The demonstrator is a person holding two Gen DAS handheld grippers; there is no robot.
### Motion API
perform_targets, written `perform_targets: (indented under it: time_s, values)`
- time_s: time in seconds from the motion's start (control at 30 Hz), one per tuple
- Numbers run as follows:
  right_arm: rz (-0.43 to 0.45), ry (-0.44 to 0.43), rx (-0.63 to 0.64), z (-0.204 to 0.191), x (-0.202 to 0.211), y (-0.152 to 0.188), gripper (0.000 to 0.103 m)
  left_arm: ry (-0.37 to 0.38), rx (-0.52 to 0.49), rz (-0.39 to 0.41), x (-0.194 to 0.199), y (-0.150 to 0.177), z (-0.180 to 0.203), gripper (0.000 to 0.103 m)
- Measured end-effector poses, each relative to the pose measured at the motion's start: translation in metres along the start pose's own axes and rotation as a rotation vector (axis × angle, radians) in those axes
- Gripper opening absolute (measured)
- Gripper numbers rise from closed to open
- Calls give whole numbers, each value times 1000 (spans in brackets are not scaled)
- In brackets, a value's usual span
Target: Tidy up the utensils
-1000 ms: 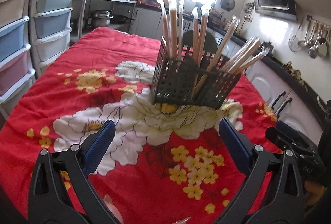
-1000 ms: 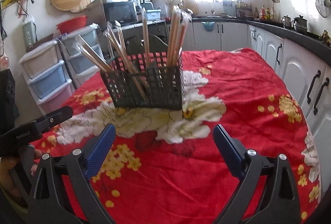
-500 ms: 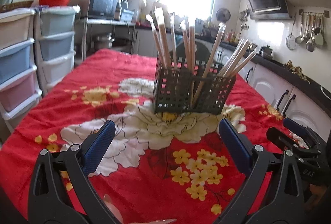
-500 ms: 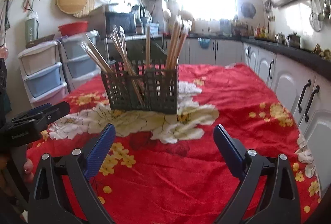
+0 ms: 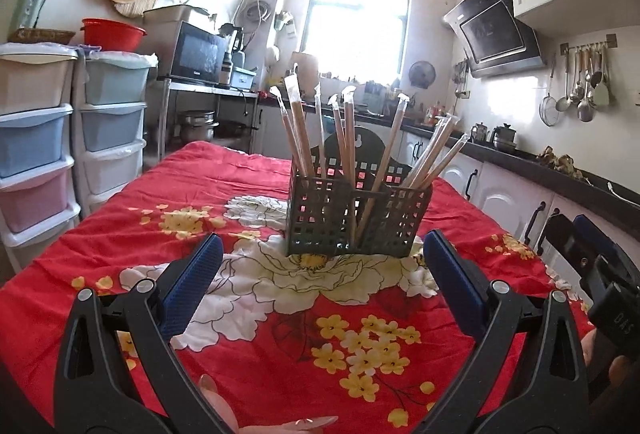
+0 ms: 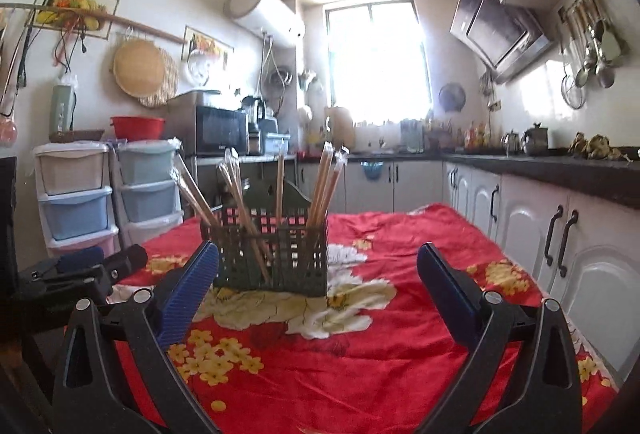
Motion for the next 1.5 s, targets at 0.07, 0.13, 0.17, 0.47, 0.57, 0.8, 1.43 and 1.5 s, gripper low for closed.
perform_targets:
  time_s: [0.07,0.13,0.17,0.47,0.57,0.8,1.43,1.5]
  values:
    - [0,-3,6,-2,0,1,97,-2,3,4,1,0,-1,92]
    - [-5,-5,9,-3,-1,2,97,-2,6,8,2,0,-2,92]
    - [-6,-5,9,-3,-2,2,97,-2,6,10,2,-1,-2,92]
    - [-13,-2,4,-4,-2,3,97,-5,6,16,0,-2,-2,92]
    - [-14,-3,5,-5,-2,4,97,-6,6,18,2,-2,-3,92]
    - [-17,-3,3,-5,-2,5,97,-9,7,21,3,-2,-4,92]
    - [-16,-2,2,-5,-2,4,97,-16,7,24,6,-4,-5,92]
    - [-16,-2,2,-5,-2,4,97,-13,7,23,5,-3,-4,93]
Point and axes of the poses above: each gripper's, at about its wrist camera, not at the fingertips, and x roughly against the way its jaws point, z to its right, y to its underside, the point moved 6 cm from there along -x, roughly the way its jaws point
